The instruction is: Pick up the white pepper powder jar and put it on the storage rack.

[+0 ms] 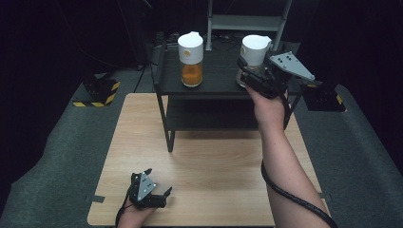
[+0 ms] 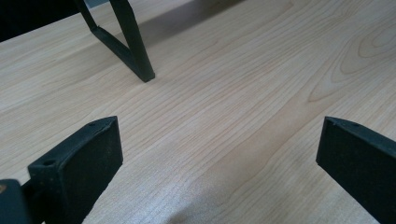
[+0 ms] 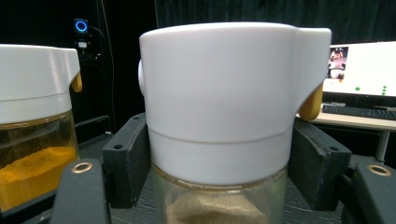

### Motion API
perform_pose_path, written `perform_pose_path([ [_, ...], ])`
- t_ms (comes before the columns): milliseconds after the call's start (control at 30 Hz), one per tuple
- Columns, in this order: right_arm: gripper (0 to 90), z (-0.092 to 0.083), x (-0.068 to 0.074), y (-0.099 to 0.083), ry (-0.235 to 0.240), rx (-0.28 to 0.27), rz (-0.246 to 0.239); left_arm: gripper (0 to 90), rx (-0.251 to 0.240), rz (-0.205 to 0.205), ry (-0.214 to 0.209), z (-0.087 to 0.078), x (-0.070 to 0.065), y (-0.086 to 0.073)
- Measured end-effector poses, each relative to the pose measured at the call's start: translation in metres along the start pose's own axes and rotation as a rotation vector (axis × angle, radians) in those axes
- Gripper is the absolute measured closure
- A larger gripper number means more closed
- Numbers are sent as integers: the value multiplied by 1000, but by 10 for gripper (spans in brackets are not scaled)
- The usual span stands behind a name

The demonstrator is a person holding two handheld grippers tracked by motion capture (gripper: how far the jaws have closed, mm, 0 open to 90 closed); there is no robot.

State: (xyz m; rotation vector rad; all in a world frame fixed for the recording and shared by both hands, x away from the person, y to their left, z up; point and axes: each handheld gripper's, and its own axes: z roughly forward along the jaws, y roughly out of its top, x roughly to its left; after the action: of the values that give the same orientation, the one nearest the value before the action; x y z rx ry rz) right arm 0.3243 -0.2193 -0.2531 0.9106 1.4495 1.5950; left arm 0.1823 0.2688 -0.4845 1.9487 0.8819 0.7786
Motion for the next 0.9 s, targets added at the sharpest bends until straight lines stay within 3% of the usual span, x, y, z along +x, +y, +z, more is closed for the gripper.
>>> perform_pose_path([
  [667, 294, -1, 0, 9, -4, 34, -1, 7, 0, 0, -1, 0, 0, 0],
  [900, 143, -1, 3, 11, -14, 41, 16, 7, 0, 0, -1, 0, 0, 0],
])
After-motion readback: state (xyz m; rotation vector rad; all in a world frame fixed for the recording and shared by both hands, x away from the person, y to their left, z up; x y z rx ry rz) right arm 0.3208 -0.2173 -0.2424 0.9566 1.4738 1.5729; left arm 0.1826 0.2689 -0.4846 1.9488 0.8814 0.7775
